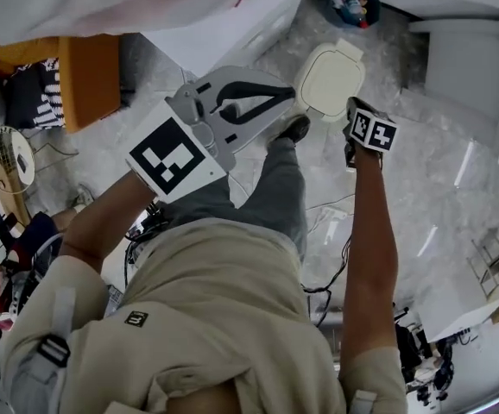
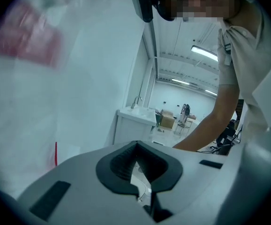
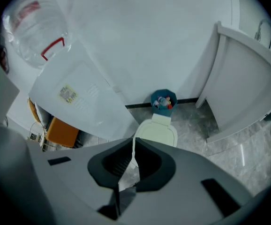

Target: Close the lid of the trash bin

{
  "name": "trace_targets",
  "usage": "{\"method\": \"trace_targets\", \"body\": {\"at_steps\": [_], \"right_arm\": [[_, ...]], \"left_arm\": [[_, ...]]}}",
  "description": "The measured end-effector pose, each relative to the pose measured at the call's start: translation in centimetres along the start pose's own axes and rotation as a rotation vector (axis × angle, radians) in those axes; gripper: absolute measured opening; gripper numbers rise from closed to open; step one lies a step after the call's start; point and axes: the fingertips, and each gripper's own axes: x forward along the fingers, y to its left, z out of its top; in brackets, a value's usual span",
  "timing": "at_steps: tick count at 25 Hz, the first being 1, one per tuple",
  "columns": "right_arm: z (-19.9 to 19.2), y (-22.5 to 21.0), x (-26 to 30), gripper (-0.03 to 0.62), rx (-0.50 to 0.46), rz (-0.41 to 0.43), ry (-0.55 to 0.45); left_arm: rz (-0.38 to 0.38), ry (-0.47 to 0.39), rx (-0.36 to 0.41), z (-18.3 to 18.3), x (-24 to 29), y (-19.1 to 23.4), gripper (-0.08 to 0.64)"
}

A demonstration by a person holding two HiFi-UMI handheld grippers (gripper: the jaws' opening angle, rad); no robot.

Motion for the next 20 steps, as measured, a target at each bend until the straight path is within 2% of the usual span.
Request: {"method": "trace_targets", "body": {"at_steps": [7, 9, 11, 14, 17, 20], "right_arm": [[8.5, 7.3, -11.1, 0.029, -0.046, 0.016, -0.28], [10.3, 9.7, -14.8, 0.029, -0.065, 0.023, -0.366], [11.8, 12.0, -18.6, 0.029, -0.082, 0.03, -0.452], [14.0, 15.2, -24.8, 0.028, -0.102, 0.033, -0.585], [15.6, 18.0, -30.8, 0.026, -0.123, 0.014, -0.711], [16.6, 20.5, -36.5, 0.025, -0.15, -0.008, -0.828]], "left_arm": [[-0.009, -0.077, 0.029, 4.6, -5.0, 0.8, 0.015], [-0.008, -0.093, 0.076, 5.6, -6.5, 1.0, 0.015], [-0.004, -0.112, 0.115, 6.7, -7.8, 1.1, 0.015], [0.005, -0.158, 0.08, 9.0, -9.9, 0.9, 0.015], [0.004, -0.195, 0.089, 10.8, -11.7, 0.7, 0.015], [-0.008, -0.225, 0.159, 12.4, -13.2, 0.2, 0.015]]}}
